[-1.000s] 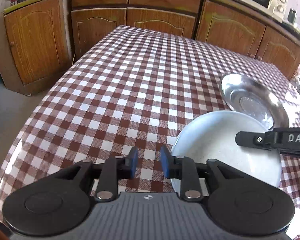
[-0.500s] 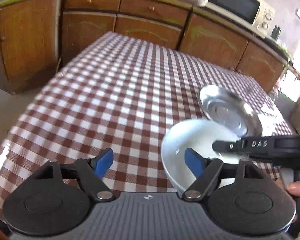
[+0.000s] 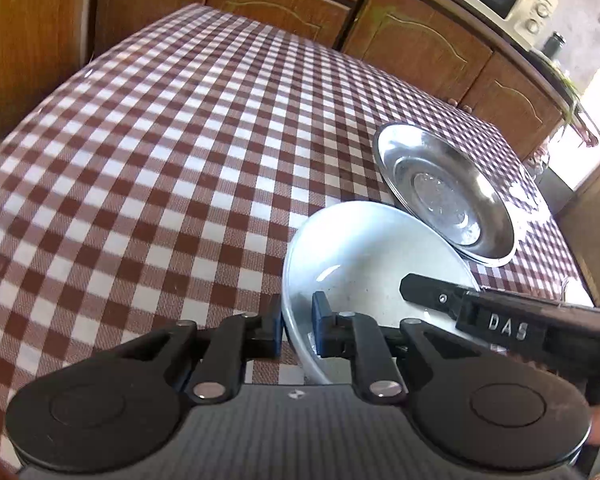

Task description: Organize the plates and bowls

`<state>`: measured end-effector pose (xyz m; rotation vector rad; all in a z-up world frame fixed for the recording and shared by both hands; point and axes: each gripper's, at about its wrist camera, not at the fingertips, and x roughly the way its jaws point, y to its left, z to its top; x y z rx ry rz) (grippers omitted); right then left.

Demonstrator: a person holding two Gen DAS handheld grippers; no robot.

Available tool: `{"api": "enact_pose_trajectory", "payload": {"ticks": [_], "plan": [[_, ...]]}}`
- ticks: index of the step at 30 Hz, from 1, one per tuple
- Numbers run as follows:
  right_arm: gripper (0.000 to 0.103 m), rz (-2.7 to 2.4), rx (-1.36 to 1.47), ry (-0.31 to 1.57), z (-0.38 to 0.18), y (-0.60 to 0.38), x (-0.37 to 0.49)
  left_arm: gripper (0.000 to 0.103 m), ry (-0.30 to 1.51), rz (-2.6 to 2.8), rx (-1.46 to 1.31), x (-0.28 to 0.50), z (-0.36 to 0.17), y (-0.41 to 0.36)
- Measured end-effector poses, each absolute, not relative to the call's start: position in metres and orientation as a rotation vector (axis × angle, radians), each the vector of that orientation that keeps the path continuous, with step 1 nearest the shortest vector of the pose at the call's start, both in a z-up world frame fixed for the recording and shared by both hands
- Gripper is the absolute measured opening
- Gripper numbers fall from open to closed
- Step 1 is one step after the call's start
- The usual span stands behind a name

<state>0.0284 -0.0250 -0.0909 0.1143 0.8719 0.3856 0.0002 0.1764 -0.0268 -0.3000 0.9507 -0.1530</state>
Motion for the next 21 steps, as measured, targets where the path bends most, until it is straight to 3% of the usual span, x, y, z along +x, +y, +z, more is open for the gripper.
{"api": "enact_pose_trajectory", "payload": {"ticks": [21], "plan": [[0.017,0.402,0.184,0.776,-0.047,-0.061,-0.001,0.016,0.831,-0.148,-0.134,0.005,0.032,0.132]]}}
